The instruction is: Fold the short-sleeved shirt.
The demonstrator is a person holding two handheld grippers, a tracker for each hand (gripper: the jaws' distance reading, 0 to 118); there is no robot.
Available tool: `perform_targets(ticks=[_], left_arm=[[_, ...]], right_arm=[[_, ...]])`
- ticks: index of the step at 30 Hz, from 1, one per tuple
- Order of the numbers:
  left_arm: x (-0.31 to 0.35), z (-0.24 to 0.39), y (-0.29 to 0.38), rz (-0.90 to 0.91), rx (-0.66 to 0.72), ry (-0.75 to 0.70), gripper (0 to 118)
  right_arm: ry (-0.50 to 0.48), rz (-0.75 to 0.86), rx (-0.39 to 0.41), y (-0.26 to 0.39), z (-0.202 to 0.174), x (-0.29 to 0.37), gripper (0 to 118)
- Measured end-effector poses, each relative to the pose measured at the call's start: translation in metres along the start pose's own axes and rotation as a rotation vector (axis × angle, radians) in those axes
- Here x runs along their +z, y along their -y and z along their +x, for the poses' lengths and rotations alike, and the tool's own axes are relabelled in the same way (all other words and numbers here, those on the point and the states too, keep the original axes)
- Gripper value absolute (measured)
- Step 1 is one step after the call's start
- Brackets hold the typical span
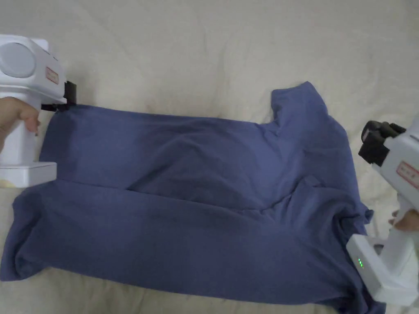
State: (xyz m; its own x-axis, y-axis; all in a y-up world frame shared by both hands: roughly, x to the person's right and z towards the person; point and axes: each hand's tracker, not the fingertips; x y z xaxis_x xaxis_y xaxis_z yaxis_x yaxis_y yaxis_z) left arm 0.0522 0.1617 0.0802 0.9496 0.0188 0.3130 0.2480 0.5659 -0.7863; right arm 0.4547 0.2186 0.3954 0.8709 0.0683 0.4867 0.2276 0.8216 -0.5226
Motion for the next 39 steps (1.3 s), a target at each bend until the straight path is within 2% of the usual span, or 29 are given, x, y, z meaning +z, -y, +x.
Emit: perform_targets(ticks=[1, 2, 3, 4, 5, 6, 7, 11, 14, 15, 16, 17, 18, 19, 22, 23, 26, 28, 31, 35, 39], left_arm=[[0.008, -0.001, -0.002, 0.028, -0.009, 0.004, 1], [0.015, -0.002, -0.004, 0.038, -0.005, 0.016, 1], [0.022, -0.002, -0.006, 0.053, 0.006, 0.025, 1], [0.026, -0.006, -0.008, 0.073, 0.026, 0.038, 1], [0.030, -0.006, -0.008, 0.087, 0.040, 0.054, 1], [0.035, -0.007, -0.009, 0.099, 0.050, 0.065, 1], [0.037, -0.006, -0.008, 0.095, 0.041, 0.063, 1], [0.040, -0.006, -0.004, 0.096, 0.009, 0.060, 1], [0.034, -0.015, -0.006, 0.091, 0.052, 0.071, 1], [0.033, -0.017, -0.007, 0.089, 0.066, 0.078, 1], [0.029, -0.020, -0.007, 0.087, 0.072, 0.081, 1], [0.027, -0.021, -0.007, 0.085, 0.073, 0.081, 1], [0.025, -0.022, -0.008, 0.079, 0.069, 0.076, 1], [0.022, -0.022, -0.007, 0.073, 0.062, 0.070, 1], [0.017, -0.024, -0.006, 0.057, 0.052, 0.065, 1], [0.017, -0.025, -0.005, 0.058, 0.053, 0.064, 1], [0.030, -0.028, -0.001, 0.068, 0.082, 0.079, 1], [0.047, -0.033, 0.004, 0.087, 0.095, 0.101, 1], [0.078, -0.038, 0.014, 0.125, 0.084, 0.108, 1], [0.120, -0.049, 0.042, 0.170, 0.095, 0.124, 1], [0.150, -0.061, 0.089, 0.179, 0.126, 0.125, 1]], right_arm=[[0.004, -0.031, 0.014, -0.010, 0.003, -0.012, 6], [0.000, -0.063, 0.011, -0.019, 0.006, -0.025, 17], [-0.017, -0.124, -0.003, -0.029, 0.010, -0.040, 38], [-0.029, -0.173, -0.008, -0.036, 0.012, -0.056, 73], [-0.049, -0.229, -0.002, -0.041, 0.014, -0.074, 95], [-0.052, -0.296, 0.022, -0.043, 0.014, -0.094, 109], [-0.020, -0.339, 0.039, -0.044, 0.016, -0.111, 115], [0.095, -0.446, 0.031, -0.038, 0.021, -0.166, 115], [0.176, -0.486, -0.005, -0.028, 0.022, -0.195, 114], [0.167, -0.477, -0.010, -0.026, 0.023, -0.202, 111], [0.161, -0.478, -0.019, -0.024, 0.023, -0.208, 98], [0.157, -0.483, -0.030, -0.023, 0.022, -0.212, 75], [0.152, -0.479, -0.047, -0.022, 0.021, -0.214, 44], [0.149, -0.470, -0.065, -0.022, 0.021, -0.212, 4], [0.107, -0.487, -0.163, -0.023, 0.021, -0.206, 3], [0.075, -0.484, -0.168, -0.026, 0.022, -0.200, 3], [0.068, -0.405, -0.086, -0.042, 0.023, -0.167, 3], [0.022, -0.339, -0.054, -0.056, 0.031, -0.132, 3], [-0.040, -0.243, -0.058, -0.068, 0.048, -0.070, 3], [-0.065, -0.175, -0.059, -0.056, 0.070, 0.010, 3], [-0.086, -0.156, -0.124, -0.015, 0.087, 0.073, 3]])
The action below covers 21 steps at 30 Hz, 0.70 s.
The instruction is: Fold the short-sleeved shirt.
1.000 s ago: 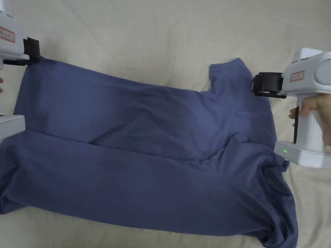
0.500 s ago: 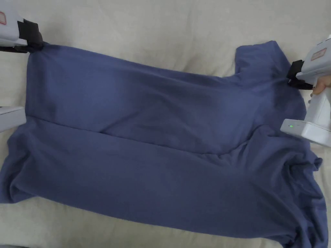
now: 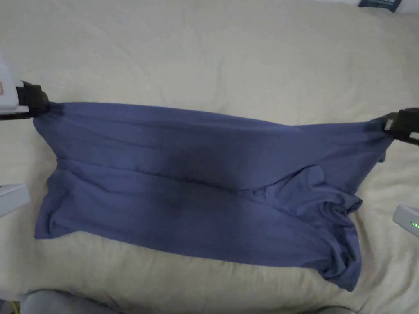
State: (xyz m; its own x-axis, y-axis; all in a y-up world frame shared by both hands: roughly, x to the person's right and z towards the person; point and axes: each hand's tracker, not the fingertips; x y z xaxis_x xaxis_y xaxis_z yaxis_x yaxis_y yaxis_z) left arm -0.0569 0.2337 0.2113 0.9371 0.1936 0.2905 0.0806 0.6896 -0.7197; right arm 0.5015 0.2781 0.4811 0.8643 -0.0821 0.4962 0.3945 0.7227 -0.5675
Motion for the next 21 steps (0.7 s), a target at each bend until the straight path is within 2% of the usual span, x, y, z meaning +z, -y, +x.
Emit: perform_targets(ticks=[5, 7, 8, 9, 10, 11, 12, 13, 14, 15, 16, 18, 20, 21], left_arm=[[0.019, -0.018, 0.071, -0.066, 0.110, -0.024, 1], [0.019, -0.023, 0.104, -0.095, 0.136, -0.053, 5], [0.020, -0.024, 0.118, -0.110, 0.151, -0.073, 13], [0.022, -0.019, 0.132, -0.139, 0.160, -0.088, 33], [0.024, -0.018, 0.143, -0.158, 0.173, -0.100, 52], [0.026, -0.019, 0.150, -0.156, 0.172, -0.096, 70], [0.028, -0.020, 0.156, -0.157, 0.177, -0.094, 70], [0.031, -0.020, 0.159, -0.160, 0.184, -0.097, 76], [0.035, -0.019, 0.160, -0.157, 0.190, -0.102, 85], [0.041, -0.019, 0.158, -0.131, 0.196, -0.114, 100], [0.048, -0.017, 0.153, -0.083, 0.195, -0.124, 108], [0.063, -0.010, 0.138, 0.027, 0.149, -0.136, 115], [0.083, 0.008, 0.127, 0.172, 0.078, -0.165, 115], [0.093, 0.019, 0.121, 0.251, 0.026, -0.186, 115]], right_arm=[[-0.011, -0.045, -0.092, 0.083, 0.015, 0.027, 3], [-0.005, -0.089, -0.135, 0.120, 0.020, 0.026, 3], [0.002, -0.112, -0.141, 0.134, 0.021, 0.025, 3], [0.018, -0.133, -0.156, 0.151, 0.023, 0.023, 4], [0.020, -0.145, -0.166, 0.164, 0.025, 0.022, 10], [0.024, -0.161, -0.175, 0.174, 0.026, 0.022, 24], [0.029, -0.166, -0.172, 0.182, 0.027, 0.023, 24], [0.044, -0.169, -0.160, 0.187, 0.028, 0.025, 31], [0.063, -0.168, -0.129, 0.188, 0.028, 0.029, 47], [0.075, -0.145, -0.090, 0.186, 0.027, 0.035, 77], [0.101, -0.095, -0.054, 0.182, 0.025, 0.045, 89], [0.150, 0.044, 0.025, 0.169, 0.018, 0.067, 97], [0.180, 0.151, 0.066, 0.152, 0.010, 0.088, 104], [0.175, 0.216, 0.082, 0.144, 0.005, 0.100, 113]])
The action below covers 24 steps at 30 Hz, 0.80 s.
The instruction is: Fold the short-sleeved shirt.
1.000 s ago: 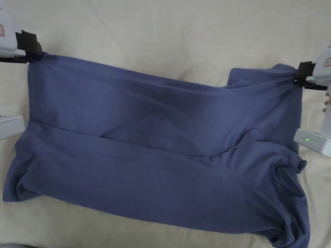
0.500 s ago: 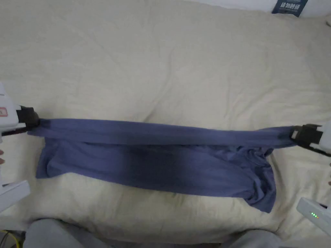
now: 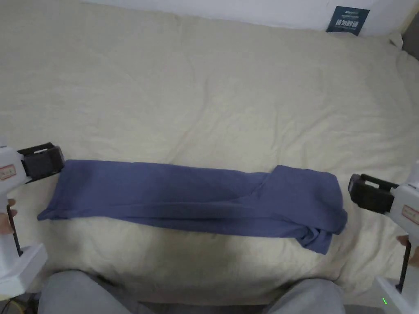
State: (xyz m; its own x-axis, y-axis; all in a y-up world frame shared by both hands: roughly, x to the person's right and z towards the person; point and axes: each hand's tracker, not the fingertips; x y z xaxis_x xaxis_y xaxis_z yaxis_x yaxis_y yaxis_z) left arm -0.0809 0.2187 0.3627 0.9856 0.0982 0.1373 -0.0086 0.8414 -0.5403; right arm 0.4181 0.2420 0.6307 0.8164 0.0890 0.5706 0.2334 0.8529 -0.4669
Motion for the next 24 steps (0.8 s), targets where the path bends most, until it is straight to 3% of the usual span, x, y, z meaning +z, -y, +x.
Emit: perform_targets(ticks=[1, 5, 10, 11, 12, 13, 14, 17, 18, 20, 24], left_arm=[[0.012, 0.012, -0.006, 0.088, -0.051, -0.008, 115], [0.040, 0.050, -0.015, 0.316, -0.203, -0.023, 118], [0.054, 0.080, -0.013, 0.409, -0.253, 0.060, 118], [0.055, 0.085, -0.012, 0.420, -0.263, 0.061, 116], [0.058, 0.090, -0.008, 0.445, -0.285, 0.072, 106], [0.059, 0.094, -0.007, 0.457, -0.294, 0.076, 97], [0.059, 0.097, -0.007, 0.458, -0.300, 0.080, 87], [0.060, 0.103, -0.006, 0.443, -0.301, 0.136, 42], [0.059, 0.104, -0.006, 0.439, -0.301, 0.133, 21], [0.058, 0.107, -0.005, 0.438, -0.296, 0.129, 0], [0.054, 0.102, -0.012, 0.393, -0.237, 0.149, 0]], right_arm=[[0.004, 0.070, 0.008, -0.010, -0.004, 0.010, 118], [-0.030, 0.278, 0.010, -0.035, -0.027, 0.043, 118], [-0.041, 0.414, 0.030, -0.041, -0.060, 0.061, 118], [-0.035, 0.415, 0.029, -0.040, -0.065, 0.061, 118], [-0.040, 0.422, 0.031, -0.040, -0.069, 0.061, 118], [-0.051, 0.426, 0.025, -0.039, -0.073, 0.060, 113], [-0.064, 0.425, 0.020, -0.040, -0.076, 0.060, 101], [-0.087, 0.421, 0.003, -0.038, -0.080, 0.053, 28], [-0.096, 0.412, -0.004, -0.039, -0.081, 0.051, 10], [-0.105, 0.394, -0.025, -0.038, -0.084, 0.047, 2], [-0.114, 0.351, -0.033, -0.038, -0.086, 0.038, 1]])
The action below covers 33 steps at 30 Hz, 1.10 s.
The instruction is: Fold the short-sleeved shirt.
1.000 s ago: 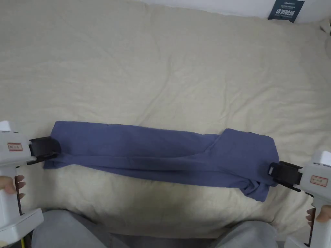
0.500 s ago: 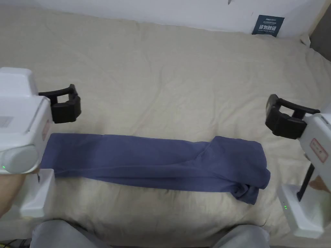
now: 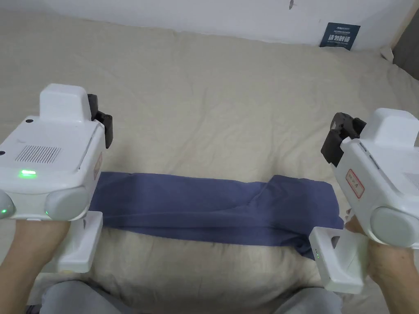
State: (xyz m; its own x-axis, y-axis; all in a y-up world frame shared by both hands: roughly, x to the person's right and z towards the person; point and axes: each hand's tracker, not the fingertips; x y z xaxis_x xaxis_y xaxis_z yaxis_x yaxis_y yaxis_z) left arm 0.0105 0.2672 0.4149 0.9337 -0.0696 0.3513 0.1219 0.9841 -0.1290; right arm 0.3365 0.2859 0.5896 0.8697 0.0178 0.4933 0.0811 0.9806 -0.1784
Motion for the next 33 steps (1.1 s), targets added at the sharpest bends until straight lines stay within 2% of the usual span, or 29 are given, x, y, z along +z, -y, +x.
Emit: perform_targets(ticks=[6, 7, 8, 9, 10, 11, 12, 14, 16, 22, 24, 27, 30, 31, 32, 33], left_arm=[[-0.027, -0.045, -0.004, -0.138, 0.121, 0.021, 0], [-0.035, -0.058, -0.004, -0.188, 0.168, 0.042, 7], [-0.044, -0.074, -0.002, -0.262, 0.227, 0.079, 21], [-0.053, -0.092, 0.002, -0.313, 0.305, 0.114, 57], [-0.062, -0.107, 0.008, -0.364, 0.368, 0.135, 87], [-0.068, -0.121, 0.016, -0.401, 0.427, 0.132, 108], [-0.072, -0.134, 0.025, -0.416, 0.472, 0.137, 118], [-0.079, -0.161, 0.045, -0.430, 0.553, 0.200, 118], [-0.093, -0.183, 0.071, -0.545, 0.628, 0.225, 118], [-0.115, -0.207, 0.150, -0.724, 0.831, 0.336, 118], [-0.118, -0.207, 0.166, -0.746, 0.845, 0.343, 118], [-0.117, -0.201, 0.179, -0.766, 0.888, 0.410, 118], [-0.116, -0.198, 0.178, -0.710, 0.920, 0.479, 118], [-0.118, -0.196, 0.179, -0.723, 0.934, 0.484, 117], [-0.120, -0.195, 0.181, -0.734, 0.958, 0.493, 112], [-0.123, -0.193, 0.181, -0.754, 0.960, 0.503, 96]], right_arm=[[-0.003, -0.046, 0.001, 0.005, 0.003, -0.009, 1], [0.000, -0.054, 0.007, 0.006, 0.003, -0.010, 1], [0.000, -0.060, 0.012, 0.005, -0.002, -0.009, 1], [0.001, -0.067, 0.015, 0.006, -0.002, -0.011, 1], [0.000, -0.074, 0.019, 0.007, -0.002, -0.013, 1], [0.003, -0.089, 0.026, 0.007, -0.005, -0.015, 1], [0.013, -0.102, 0.035, 0.009, -0.008, -0.019, 1], [0.015, -0.123, 0.042, 0.012, -0.010, -0.026, 1], [0.021, -0.145, 0.043, 0.015, -0.013, -0.034, 1], [0.039, -0.185, 0.041, 0.015, -0.012, -0.033, 1], [0.041, -0.201, 0.038, 0.021, -0.020, -0.055, 1], [0.046, -0.232, 0.028, 0.031, -0.011, -0.065, 1], [0.059, -0.248, 0.025, 0.039, -0.002, -0.069, 1], [0.062, -0.250, 0.024, 0.036, -0.010, -0.064, 1], [0.063, -0.251, 0.021, 0.035, -0.013, -0.062, 1], [0.064, -0.253, 0.018, 0.036, -0.013, -0.060, 1]])
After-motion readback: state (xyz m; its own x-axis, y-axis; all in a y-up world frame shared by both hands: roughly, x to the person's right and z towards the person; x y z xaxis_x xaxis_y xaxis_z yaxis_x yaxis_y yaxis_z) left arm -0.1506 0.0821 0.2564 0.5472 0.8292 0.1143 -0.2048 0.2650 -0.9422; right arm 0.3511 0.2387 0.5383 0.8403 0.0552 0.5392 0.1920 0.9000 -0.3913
